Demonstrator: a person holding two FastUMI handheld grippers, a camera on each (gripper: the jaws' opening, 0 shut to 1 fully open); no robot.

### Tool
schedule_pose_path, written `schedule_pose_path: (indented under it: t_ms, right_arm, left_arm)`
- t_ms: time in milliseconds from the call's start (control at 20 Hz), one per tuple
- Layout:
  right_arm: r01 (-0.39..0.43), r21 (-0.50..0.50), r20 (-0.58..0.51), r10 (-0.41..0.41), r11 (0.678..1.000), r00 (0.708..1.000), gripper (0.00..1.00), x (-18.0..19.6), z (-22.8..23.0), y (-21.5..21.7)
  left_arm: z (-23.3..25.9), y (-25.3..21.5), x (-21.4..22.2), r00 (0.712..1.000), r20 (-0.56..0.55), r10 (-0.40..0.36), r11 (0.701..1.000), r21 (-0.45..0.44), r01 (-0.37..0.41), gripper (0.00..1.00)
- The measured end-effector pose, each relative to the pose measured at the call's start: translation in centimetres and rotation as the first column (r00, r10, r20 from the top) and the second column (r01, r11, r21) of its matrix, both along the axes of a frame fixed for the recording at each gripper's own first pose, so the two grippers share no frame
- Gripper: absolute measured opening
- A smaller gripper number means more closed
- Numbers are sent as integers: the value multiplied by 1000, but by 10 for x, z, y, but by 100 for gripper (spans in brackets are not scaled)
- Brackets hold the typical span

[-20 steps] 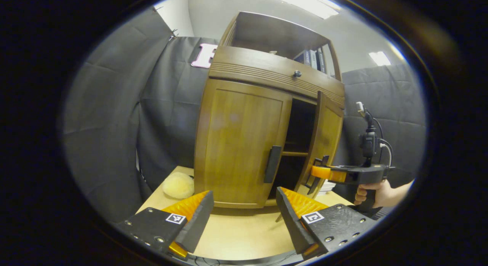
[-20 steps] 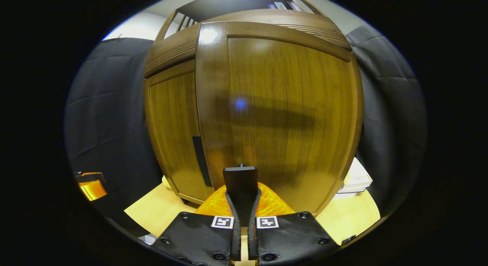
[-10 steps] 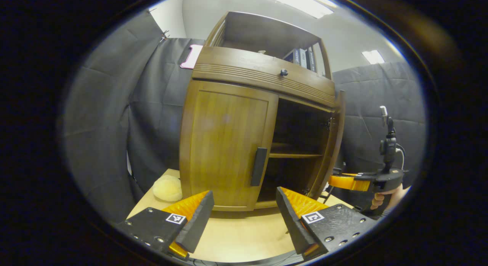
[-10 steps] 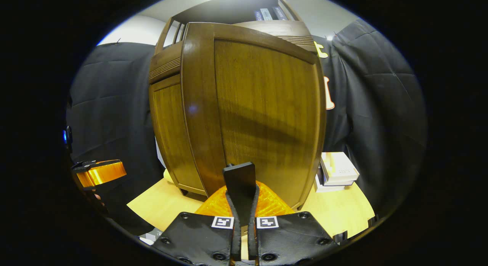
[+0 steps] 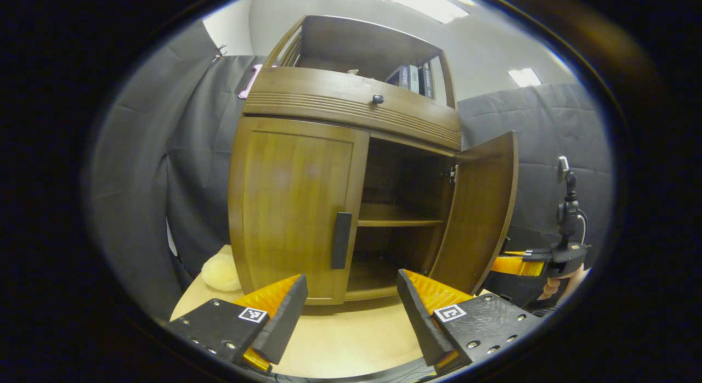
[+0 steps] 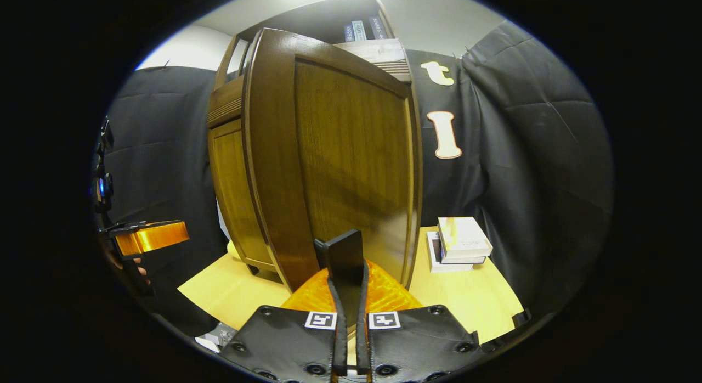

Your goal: Open the right door of the double-door shoe cabinet with the right hand, and open the left door with the left hand.

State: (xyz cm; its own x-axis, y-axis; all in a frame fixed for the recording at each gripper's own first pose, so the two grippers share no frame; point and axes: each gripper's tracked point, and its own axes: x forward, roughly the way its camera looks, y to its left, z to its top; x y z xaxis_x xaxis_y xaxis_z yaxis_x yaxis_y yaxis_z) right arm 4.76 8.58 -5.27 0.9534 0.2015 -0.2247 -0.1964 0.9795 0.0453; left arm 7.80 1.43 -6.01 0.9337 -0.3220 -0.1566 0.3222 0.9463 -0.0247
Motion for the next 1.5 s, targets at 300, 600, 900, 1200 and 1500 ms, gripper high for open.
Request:
schedule_pose_path:
  t_ms: [300, 600, 900, 1200, 1500]
  right_arm:
    - [-36, -6, -6, 36, 999, 999, 5, -6, 0, -19]
    - [-78, -9, 13, 79, 997, 997, 7, -6, 2, -75]
    - [-95, 47, 42, 93, 994, 995, 6, 1, 2, -107]
    - [-73, 14, 40, 73, 997, 997, 8, 0, 2, -109]
    - [-41, 23, 14, 41, 999, 999, 5, -21, 1, -109]
  left_arm:
    - [4, 4, -3, 1000, -21, 21, 1000, -10, -22, 94]
    - [5, 12, 1, 997, -3, 80, 997, 10, -80, 94]
    - [1, 9, 3, 994, -5, 111, 993, 25, -111, 94]
    - [7, 7, 12, 992, -4, 127, 992, 21, -127, 94]
    - [6, 15, 14, 991, 5, 134, 990, 40, -134, 94]
